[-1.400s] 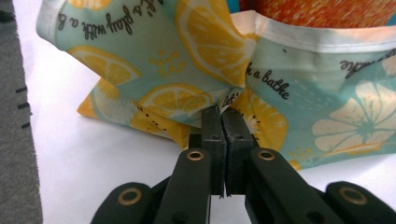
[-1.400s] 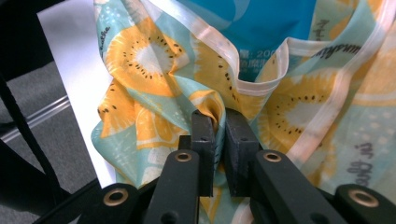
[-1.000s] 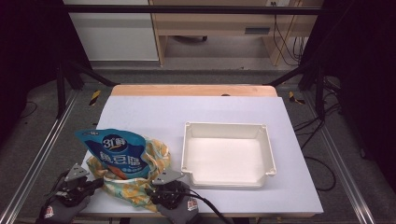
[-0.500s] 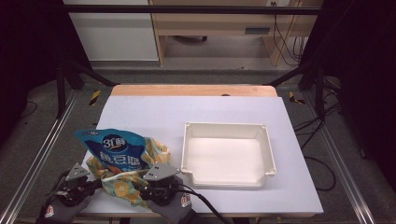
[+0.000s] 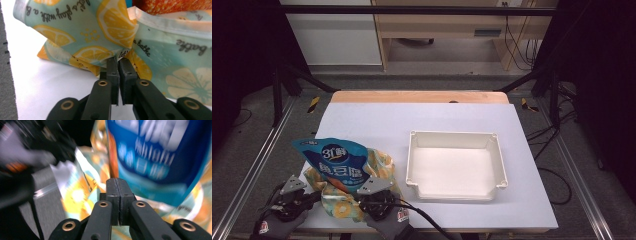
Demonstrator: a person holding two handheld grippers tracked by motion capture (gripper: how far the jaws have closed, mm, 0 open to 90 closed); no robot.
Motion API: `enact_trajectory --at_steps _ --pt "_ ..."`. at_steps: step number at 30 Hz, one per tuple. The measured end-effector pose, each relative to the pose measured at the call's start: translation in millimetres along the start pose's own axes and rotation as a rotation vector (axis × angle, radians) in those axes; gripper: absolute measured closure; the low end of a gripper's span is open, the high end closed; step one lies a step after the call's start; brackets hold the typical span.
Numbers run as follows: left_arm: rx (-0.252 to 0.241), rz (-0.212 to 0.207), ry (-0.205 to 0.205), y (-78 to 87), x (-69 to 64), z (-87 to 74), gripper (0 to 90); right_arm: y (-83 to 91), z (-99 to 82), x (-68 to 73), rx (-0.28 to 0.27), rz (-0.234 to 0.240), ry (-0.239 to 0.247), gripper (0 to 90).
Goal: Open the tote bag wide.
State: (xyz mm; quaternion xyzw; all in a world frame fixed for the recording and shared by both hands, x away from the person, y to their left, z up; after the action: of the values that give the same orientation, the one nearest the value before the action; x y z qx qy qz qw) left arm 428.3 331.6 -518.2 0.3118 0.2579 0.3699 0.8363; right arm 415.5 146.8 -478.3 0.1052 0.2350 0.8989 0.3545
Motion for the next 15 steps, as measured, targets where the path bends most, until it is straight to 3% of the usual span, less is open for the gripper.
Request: enact_trajectory --at_steps 3,5,9,15 --pt "-0.012 -0.003 0.002 1.5 0.5 0.7 82.4 -12.2 -20.2 -3.6 0.057 -0.022 -0.006 90.0" --pt "-0.047 -0.001 0.002 5.9 0.1 3.1 78.2 -15.9 -28.0 -4.6 0.078 -0.022 -0.012 90.0" --pt "-0.131 -0.002 0.003 21.4 -0.4 10.1 70.4 -20.9 -36.8 -7.2 0.098 -0.028 -0.016 89.9" --pt "-0.271 0.0 -0.021 52.7 -11.2 29.8 69.0 -23.7 -42.0 -7.9 0.112 -0.033 -0.026 89.7"
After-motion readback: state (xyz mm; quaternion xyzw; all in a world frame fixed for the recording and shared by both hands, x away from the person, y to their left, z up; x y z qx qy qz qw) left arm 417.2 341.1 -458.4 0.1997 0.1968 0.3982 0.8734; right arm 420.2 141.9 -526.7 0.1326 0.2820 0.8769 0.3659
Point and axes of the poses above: each handheld gripper's, and its own axes: y roughly backward along the jaws, z roughly out of its top, x roughly to its left, the point moved 8 cm from there along -y, roughly forward along the jaws, and after that the axes turned 13 degrees about -z, right-handed, at the moved point
